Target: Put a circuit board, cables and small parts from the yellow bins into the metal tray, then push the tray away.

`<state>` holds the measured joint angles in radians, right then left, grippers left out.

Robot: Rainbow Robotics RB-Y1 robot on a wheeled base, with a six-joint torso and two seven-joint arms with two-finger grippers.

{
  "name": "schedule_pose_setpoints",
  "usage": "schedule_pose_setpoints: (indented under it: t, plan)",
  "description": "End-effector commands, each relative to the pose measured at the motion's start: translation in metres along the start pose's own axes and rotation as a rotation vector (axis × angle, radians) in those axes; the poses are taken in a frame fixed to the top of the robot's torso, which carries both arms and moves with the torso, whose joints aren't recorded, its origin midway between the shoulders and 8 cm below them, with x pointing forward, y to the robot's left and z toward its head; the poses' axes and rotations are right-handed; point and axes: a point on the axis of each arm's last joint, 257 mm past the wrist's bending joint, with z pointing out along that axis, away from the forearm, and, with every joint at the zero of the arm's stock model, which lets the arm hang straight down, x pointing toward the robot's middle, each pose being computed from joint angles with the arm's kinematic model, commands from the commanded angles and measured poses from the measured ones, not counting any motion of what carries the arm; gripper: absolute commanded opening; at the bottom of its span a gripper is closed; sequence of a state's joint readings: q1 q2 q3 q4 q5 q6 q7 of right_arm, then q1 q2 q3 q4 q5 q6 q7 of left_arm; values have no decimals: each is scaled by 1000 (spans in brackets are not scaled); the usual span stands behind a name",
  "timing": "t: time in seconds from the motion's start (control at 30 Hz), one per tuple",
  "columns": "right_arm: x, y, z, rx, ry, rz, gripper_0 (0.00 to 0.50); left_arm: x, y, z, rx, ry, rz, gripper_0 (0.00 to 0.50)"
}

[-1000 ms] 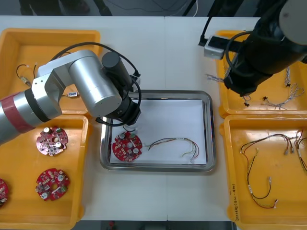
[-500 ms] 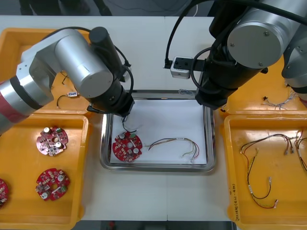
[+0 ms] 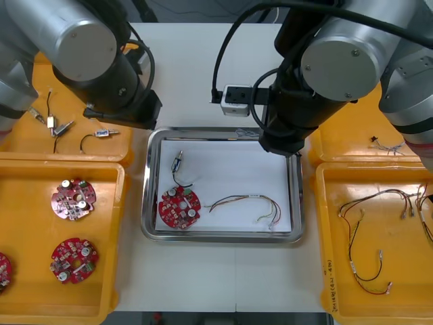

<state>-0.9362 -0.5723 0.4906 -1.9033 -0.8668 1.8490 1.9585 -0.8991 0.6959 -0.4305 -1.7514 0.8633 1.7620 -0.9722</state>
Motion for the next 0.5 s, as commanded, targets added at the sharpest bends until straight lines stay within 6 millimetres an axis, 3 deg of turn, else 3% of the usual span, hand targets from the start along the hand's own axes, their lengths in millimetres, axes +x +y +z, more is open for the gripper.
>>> schedule_pose_setpoints:
  t: [0.03, 0.5]
  plan:
    - [-29, 3, -1, 63, 10, -154, 0, -7, 32, -26, -44, -32, 43, 475]
    - [-48, 26, 54, 3, -1, -193, 0, -1, 104, -47, -100, -43, -31, 475]
